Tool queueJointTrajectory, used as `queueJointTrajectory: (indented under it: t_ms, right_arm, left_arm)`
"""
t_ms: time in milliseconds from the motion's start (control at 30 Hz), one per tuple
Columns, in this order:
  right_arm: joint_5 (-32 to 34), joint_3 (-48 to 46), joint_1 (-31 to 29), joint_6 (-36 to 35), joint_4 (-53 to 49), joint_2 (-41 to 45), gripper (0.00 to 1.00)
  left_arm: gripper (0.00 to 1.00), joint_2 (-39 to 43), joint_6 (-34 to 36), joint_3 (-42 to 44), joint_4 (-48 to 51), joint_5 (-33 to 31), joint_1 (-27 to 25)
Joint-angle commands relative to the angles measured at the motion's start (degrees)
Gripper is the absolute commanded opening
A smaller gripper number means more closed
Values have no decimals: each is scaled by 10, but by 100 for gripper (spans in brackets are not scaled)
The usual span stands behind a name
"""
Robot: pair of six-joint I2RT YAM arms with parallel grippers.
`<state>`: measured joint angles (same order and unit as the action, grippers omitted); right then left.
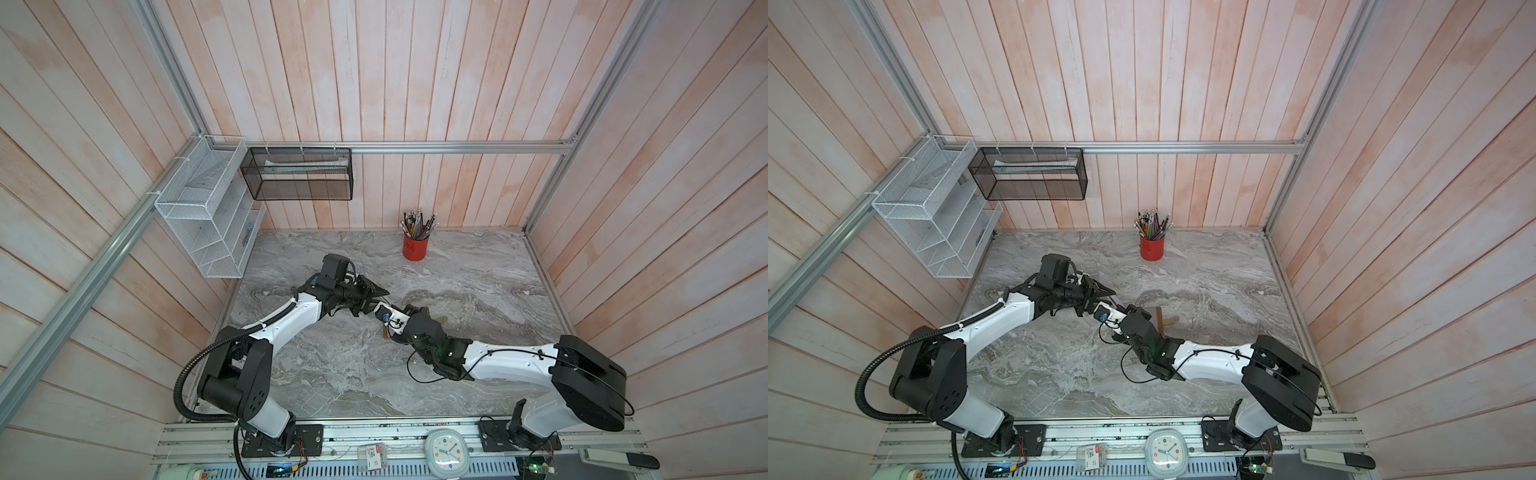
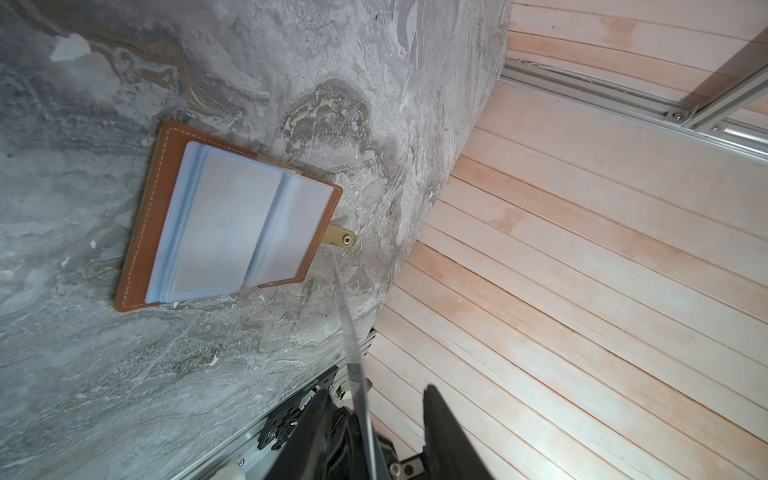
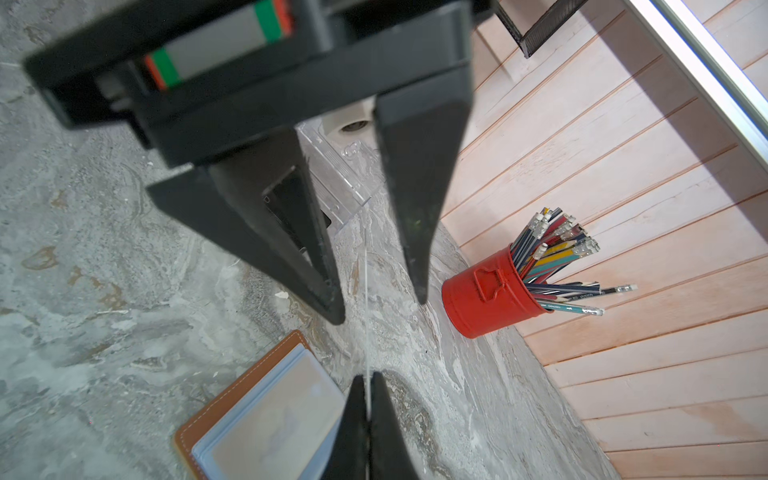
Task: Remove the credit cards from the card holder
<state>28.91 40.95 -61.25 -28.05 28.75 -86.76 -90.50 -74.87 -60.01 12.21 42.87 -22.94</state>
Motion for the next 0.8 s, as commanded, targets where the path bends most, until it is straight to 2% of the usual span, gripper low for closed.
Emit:
queueJointTrajectory:
  t_ms: [0,200,300,467,500,667,767]
  right_arm:
    - [31,4,-9,-13,16,-13,0]
    - [46,2,-12,-22,28,-17,0]
    - [48,2,-12,-25,32,-21,0]
    - [47,6,-15,-30,34,-33,0]
    - [48,9,-15,-31,34,-37,0]
    - [52,14,-19,-37,35,-46,0]
    - [53,16,-19,-37,36,-44,0]
  left_arm:
    - [38,-10,26,-23,34,2,-1]
    - [38,-18,34,-21,42,-1,-1]
    - [34,-20,41,-16,48,1,-1]
    - [32,-23,48,-12,55,-1,0]
    - [28,-24,49,-11,55,-1,-1]
    - [27,-30,54,-16,61,-2,-1]
    - [22,-35,58,-19,62,-1,-1]
